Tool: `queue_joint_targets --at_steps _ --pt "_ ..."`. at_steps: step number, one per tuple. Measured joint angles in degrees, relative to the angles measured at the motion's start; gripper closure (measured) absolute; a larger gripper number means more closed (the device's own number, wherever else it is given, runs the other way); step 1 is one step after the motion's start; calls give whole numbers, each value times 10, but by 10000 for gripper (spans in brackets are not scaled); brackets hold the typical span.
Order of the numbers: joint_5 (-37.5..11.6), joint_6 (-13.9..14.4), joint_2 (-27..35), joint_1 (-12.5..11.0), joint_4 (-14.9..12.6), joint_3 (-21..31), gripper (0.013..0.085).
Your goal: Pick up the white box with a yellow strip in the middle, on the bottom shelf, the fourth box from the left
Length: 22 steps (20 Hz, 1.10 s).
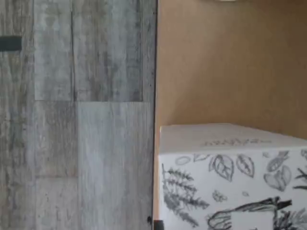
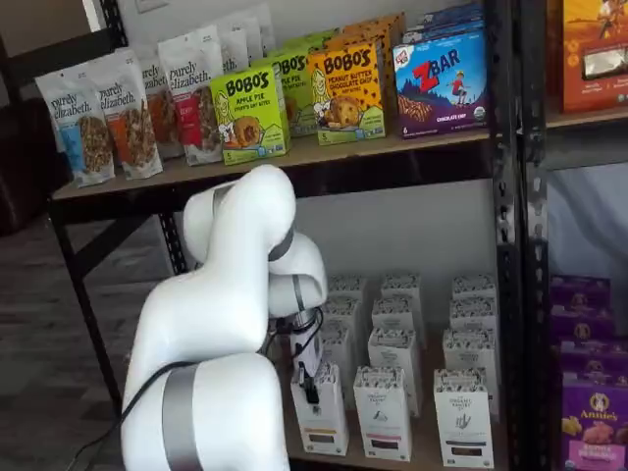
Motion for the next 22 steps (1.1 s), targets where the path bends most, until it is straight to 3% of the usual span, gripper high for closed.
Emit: queue_joint_targets --at_steps 9,17,22 --pt "-16 37 -62 8 -34 88 450" --pt "-52 75 -167 14 -67 228 450" --pt "-66 95 -207 16 -86 280 450"
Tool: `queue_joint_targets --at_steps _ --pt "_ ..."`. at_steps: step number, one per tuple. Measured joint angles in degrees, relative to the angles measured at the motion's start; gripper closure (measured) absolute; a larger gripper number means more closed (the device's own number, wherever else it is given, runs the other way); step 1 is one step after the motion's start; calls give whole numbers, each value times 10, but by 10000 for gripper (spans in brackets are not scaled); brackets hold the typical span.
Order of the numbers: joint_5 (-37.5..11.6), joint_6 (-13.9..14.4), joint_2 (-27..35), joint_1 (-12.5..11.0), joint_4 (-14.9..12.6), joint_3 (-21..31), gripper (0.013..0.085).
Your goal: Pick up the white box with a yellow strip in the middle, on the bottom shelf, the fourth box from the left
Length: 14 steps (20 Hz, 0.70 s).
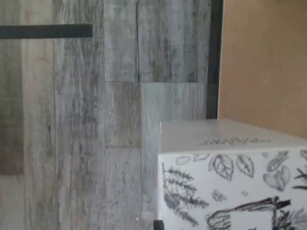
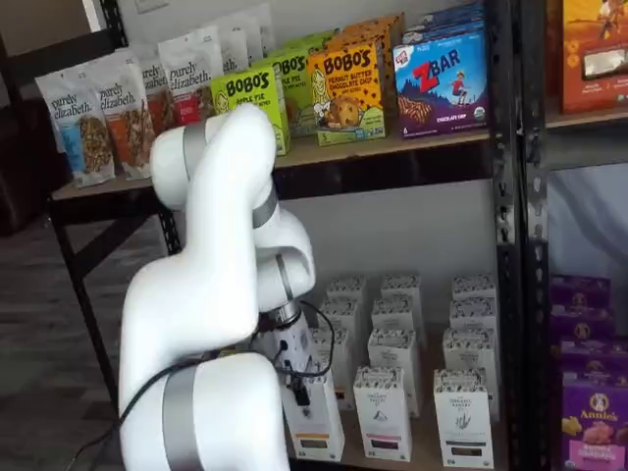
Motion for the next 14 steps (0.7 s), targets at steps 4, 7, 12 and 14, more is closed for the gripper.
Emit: queue_joint_targets --at_steps 4,7,12,14 --pt "-13 14 -37 2 -12 47 450" --pt "-16 22 -59 5 -18 71 450" --pt "-27 47 -90 6 -43 108 450" --pt "-30 47 -100 6 -44 119 450"
